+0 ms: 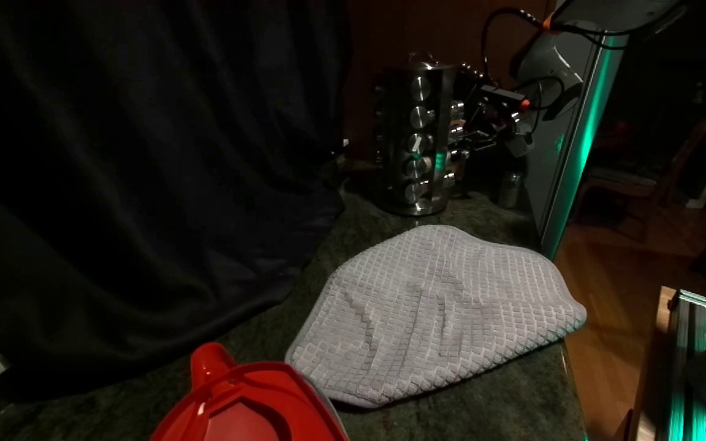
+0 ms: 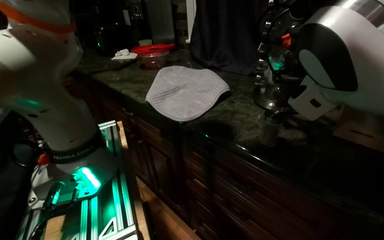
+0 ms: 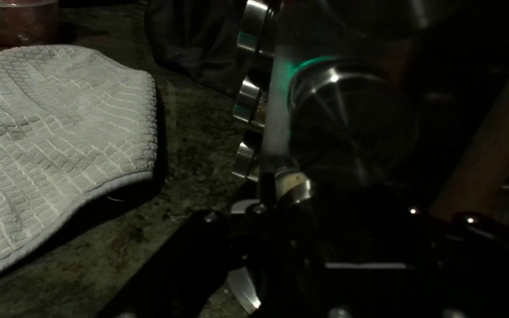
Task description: Remove one container from the seasoning rack and put it on the counter
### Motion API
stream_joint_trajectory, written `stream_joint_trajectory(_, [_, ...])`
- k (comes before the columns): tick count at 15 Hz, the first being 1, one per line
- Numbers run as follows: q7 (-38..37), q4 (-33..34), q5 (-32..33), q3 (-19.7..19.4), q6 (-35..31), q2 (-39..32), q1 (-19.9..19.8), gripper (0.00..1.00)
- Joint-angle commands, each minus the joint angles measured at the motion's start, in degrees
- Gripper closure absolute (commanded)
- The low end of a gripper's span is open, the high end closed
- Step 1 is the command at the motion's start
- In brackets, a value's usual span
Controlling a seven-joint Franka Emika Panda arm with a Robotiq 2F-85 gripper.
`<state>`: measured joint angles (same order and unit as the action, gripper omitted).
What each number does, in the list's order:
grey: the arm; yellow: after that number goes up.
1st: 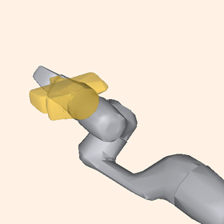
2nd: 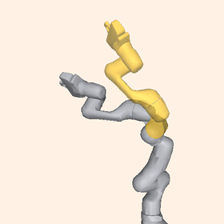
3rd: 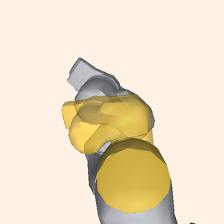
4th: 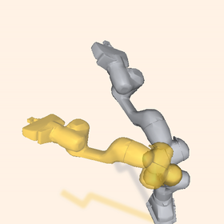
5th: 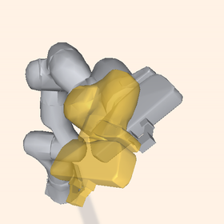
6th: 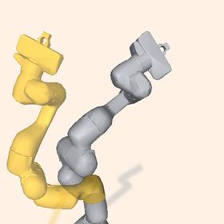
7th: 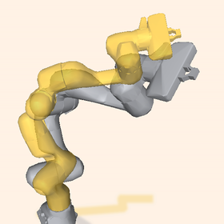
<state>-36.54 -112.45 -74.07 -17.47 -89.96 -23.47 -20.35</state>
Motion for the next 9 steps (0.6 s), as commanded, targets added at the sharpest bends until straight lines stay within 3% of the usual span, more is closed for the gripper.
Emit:
stream_joint_trajectory(1, [-1.2,0.8,-1.3,-0.1,0.9,-0.8,0.0,0.76])
stream_joint_trajectory(9, [-0.7,1.0,-0.3,-0.6,0.5,-0.2,-0.1,0.76])
